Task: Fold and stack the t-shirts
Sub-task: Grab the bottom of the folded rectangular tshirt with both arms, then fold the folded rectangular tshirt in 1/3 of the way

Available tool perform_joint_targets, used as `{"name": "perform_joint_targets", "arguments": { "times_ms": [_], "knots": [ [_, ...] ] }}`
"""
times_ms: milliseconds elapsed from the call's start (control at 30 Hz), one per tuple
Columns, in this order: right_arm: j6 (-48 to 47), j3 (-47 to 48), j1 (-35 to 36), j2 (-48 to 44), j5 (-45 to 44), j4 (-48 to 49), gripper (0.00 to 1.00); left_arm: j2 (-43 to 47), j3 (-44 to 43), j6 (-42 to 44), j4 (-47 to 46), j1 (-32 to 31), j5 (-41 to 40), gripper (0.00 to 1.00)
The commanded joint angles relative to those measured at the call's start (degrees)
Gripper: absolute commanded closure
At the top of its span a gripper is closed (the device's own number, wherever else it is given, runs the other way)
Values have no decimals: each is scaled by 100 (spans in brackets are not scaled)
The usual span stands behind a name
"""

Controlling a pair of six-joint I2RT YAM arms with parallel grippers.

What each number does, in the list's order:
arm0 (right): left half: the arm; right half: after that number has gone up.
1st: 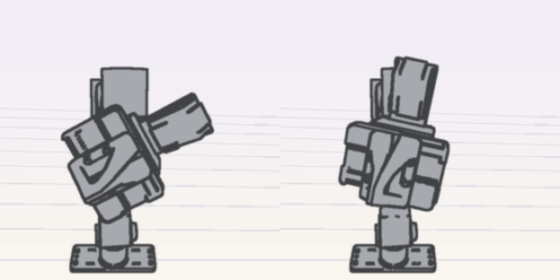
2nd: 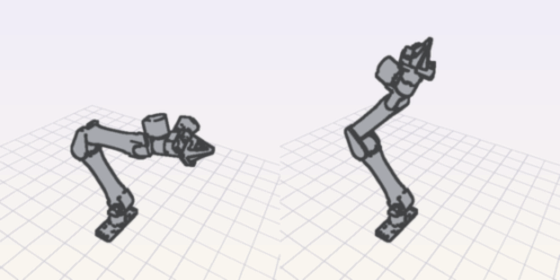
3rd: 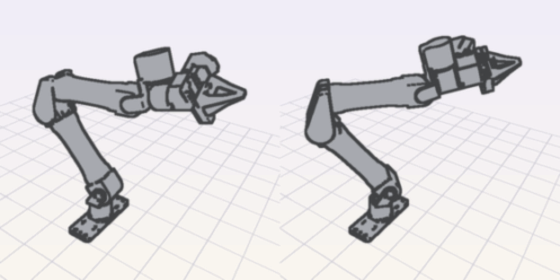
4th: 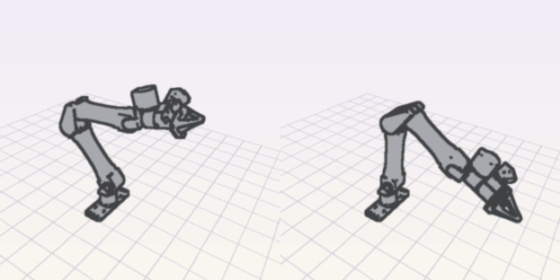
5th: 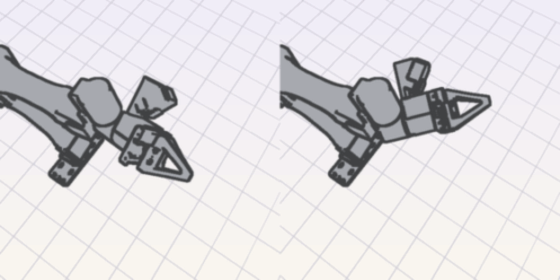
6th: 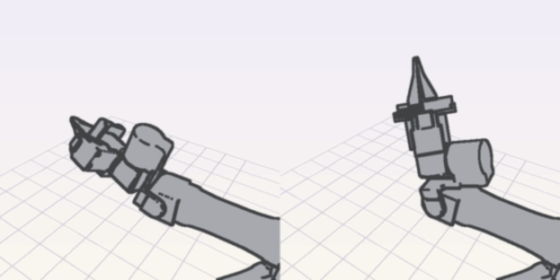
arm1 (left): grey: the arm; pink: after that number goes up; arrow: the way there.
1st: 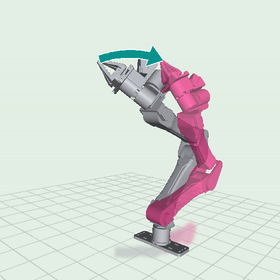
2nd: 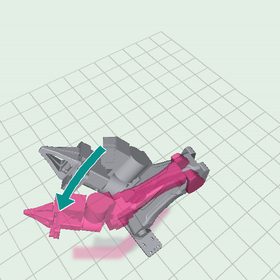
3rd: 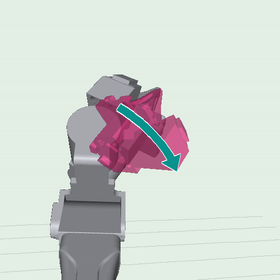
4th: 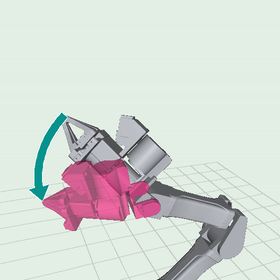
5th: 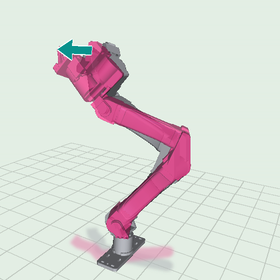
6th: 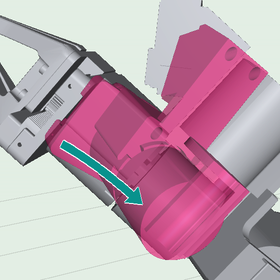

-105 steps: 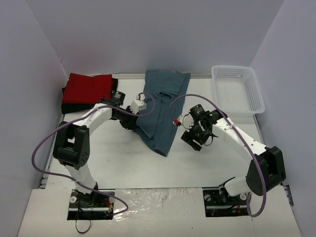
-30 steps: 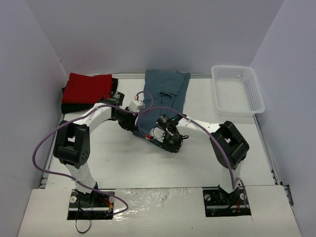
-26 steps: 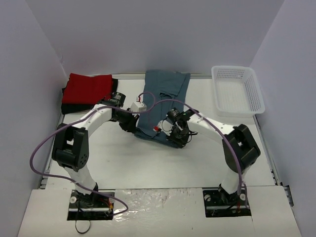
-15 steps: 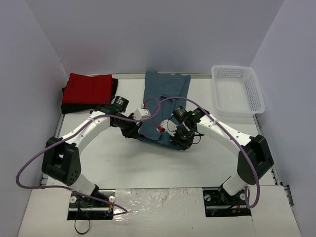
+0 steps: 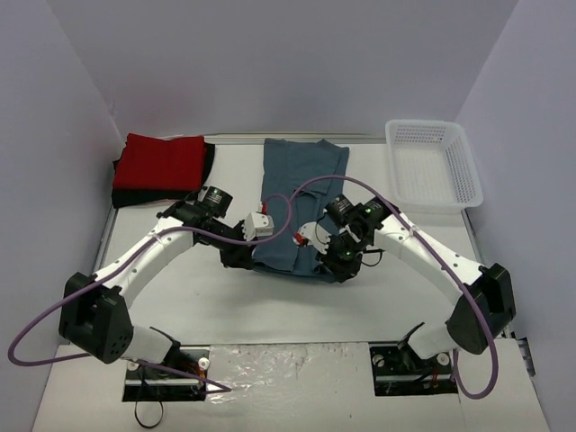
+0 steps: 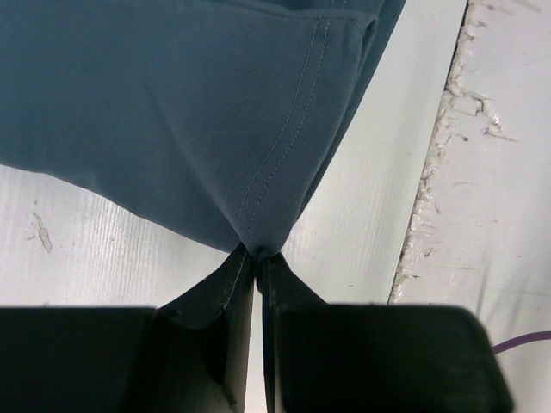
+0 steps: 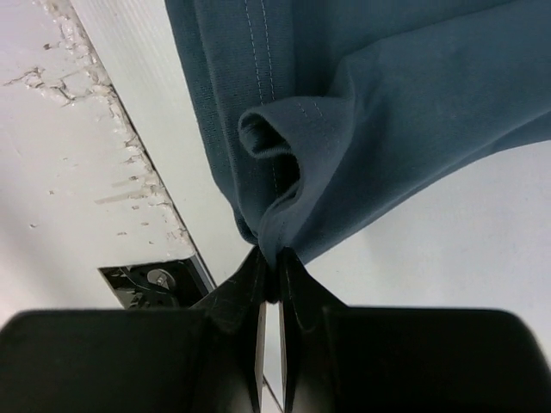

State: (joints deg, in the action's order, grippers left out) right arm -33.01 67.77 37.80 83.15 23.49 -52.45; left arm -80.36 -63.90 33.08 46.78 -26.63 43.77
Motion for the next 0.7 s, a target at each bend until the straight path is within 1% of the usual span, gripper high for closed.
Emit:
{"name": "perform_joint_targets", "arguments": {
  "times_ms": [0, 33, 133, 367, 533, 667],
  "knots": [
    [-179, 272, -53, -273, 139, -460, 100, 196, 27, 15, 104, -26, 360, 98],
    [-188, 316, -88, -265, 87, -433, 100, 205, 35, -177, -158, -17, 387, 98],
    [-258, 509, -273, -186, -1, -346, 100, 205, 9, -460, -529, -26, 299, 98],
    [-407, 1054, -747, 192, -221, -188, 100, -243, -860, -565, -459, 26, -210, 98],
    [-521, 1458, -1160, 622, -274, -47, 100, -542, -1239, -969, -890, 105, -790, 98],
    [-645, 1687, -1345, 1052, -292, 76, 100, -753, -1449, -1084, -1084, 106, -1098, 98]
  ]
}}
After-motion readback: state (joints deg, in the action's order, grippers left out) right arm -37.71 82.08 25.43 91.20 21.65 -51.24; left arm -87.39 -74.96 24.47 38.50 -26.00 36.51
